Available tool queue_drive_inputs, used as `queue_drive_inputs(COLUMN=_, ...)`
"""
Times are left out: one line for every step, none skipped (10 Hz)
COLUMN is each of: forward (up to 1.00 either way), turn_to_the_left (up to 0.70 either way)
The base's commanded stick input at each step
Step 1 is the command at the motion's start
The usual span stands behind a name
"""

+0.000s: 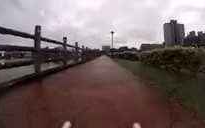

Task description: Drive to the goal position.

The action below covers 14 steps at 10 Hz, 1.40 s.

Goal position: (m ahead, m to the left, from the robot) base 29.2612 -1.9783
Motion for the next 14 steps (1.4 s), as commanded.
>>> queue_drive_inputs(forward=0.50, turn_to_the_left=0.00)
queue_drive_inputs(forward=0.50, turn_to_the_left=0.00)
queue_drive_inputs(forward=0.50, turn_to_the_left=0.00)
queue_drive_inputs(forward=0.50, turn_to_the_left=0.00)
queue_drive_inputs(forward=0.50, turn_to_the_left=0.00)
queue_drive_inputs(forward=0.50, turn_to_the_left=0.00)
queue_drive_inputs(forward=0.50, turn_to_the_left=0.00)
queue_drive_inputs(forward=0.50, turn_to_the_left=0.00)
queue_drive_inputs(forward=0.50, turn_to_the_left=0.00)
queue_drive_inputs(forward=0.50, turn_to_the_left=0.00)
queue_drive_inputs(forward=0.50, turn_to_the_left=0.00)
queue_drive_inputs(forward=0.50, turn_to_the_left=0.00)
queue_drive_inputs(forward=0.50, turn_to_the_left=0.00)
queue_drive_inputs(forward=0.50, turn_to_the_left=0.00)
